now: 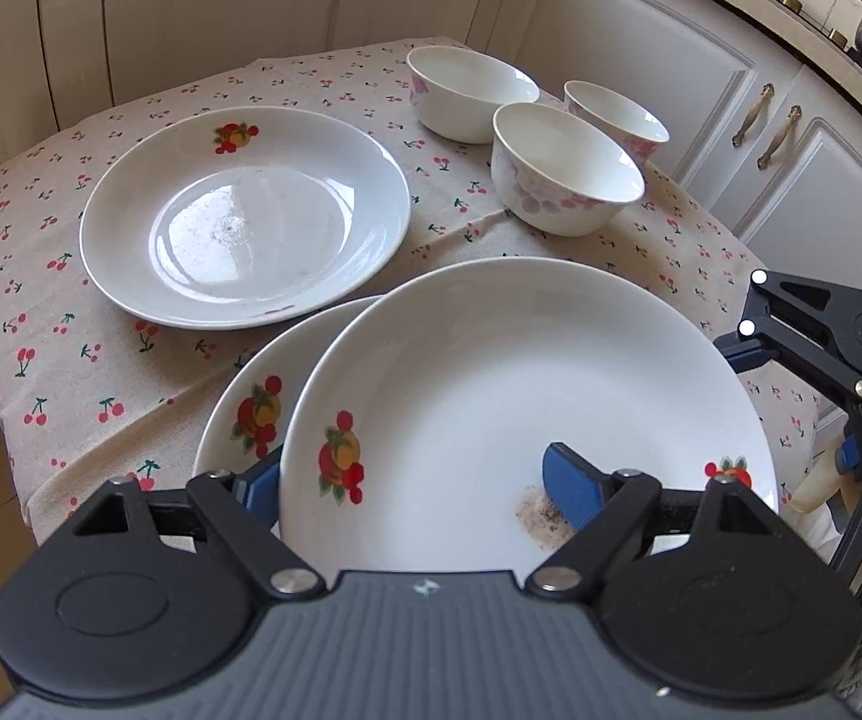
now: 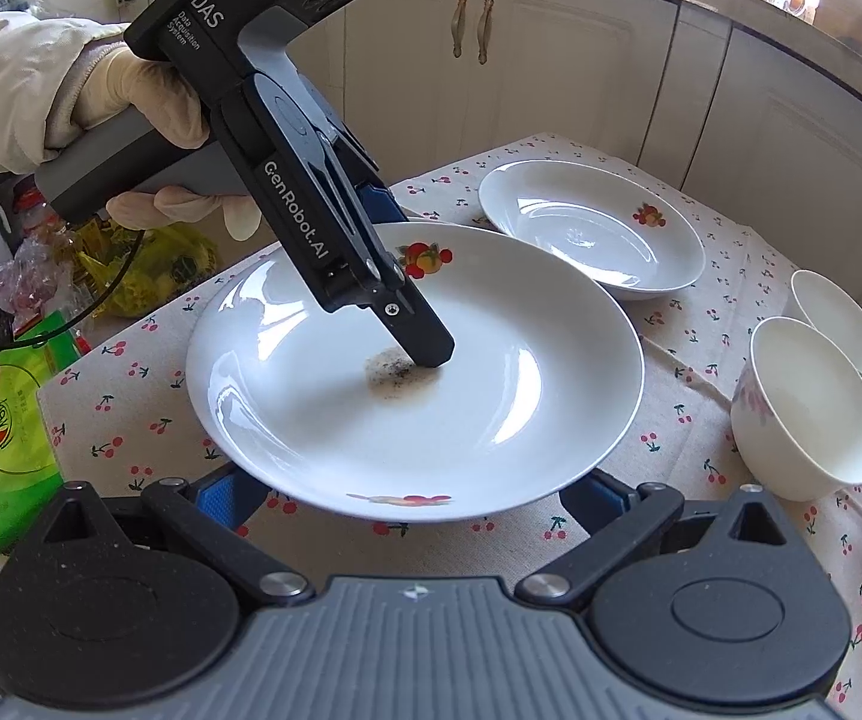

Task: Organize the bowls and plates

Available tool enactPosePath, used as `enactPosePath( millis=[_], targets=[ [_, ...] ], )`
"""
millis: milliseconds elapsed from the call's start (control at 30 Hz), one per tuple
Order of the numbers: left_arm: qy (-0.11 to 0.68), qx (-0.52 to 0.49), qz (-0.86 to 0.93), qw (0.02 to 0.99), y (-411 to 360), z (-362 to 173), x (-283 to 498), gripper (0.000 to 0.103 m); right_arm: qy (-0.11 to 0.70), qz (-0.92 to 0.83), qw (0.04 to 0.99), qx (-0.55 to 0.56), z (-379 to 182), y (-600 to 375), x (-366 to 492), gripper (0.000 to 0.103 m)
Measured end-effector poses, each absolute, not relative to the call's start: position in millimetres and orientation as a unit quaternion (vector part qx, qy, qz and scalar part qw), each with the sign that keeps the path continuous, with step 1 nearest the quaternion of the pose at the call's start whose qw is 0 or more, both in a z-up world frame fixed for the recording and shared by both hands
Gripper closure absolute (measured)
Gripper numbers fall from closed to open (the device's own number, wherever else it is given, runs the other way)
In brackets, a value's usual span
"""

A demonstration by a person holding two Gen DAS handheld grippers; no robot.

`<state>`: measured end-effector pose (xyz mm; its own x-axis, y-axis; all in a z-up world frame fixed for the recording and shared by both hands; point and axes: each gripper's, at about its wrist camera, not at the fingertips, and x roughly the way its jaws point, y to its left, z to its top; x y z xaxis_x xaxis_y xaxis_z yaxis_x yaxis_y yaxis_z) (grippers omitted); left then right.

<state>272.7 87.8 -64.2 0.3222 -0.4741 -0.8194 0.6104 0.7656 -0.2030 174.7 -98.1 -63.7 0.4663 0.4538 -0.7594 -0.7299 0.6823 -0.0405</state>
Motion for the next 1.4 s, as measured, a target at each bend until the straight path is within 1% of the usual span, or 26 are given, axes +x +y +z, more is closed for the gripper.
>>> enactPosePath(
  millis=[233, 367, 733, 1400],
  targets=[
    [0.476, 0.096, -0.317, 0.815, 85, -64, 276, 0.017, 0.384, 0.356, 0.835, -0.17, -63, -97, 176, 0.0],
    [0.483, 0.091, -0.316, 0.812, 88, -66, 280, 0.017, 0.382, 0.358, 0.836, -0.166, -62, -97, 175, 0.0],
    [0.473, 0.097, -0.311, 0.819, 89, -58, 279, 0.017, 0.381, 0.36, 0.836, -0.164, -62, -95, 175, 0.0],
    [0.459, 0.104, -0.296, 0.831, 95, -51, 277, 0.017, 0.399, 0.345, 0.829, -0.188, -67, -82, 181, 0.0]
  ],
)
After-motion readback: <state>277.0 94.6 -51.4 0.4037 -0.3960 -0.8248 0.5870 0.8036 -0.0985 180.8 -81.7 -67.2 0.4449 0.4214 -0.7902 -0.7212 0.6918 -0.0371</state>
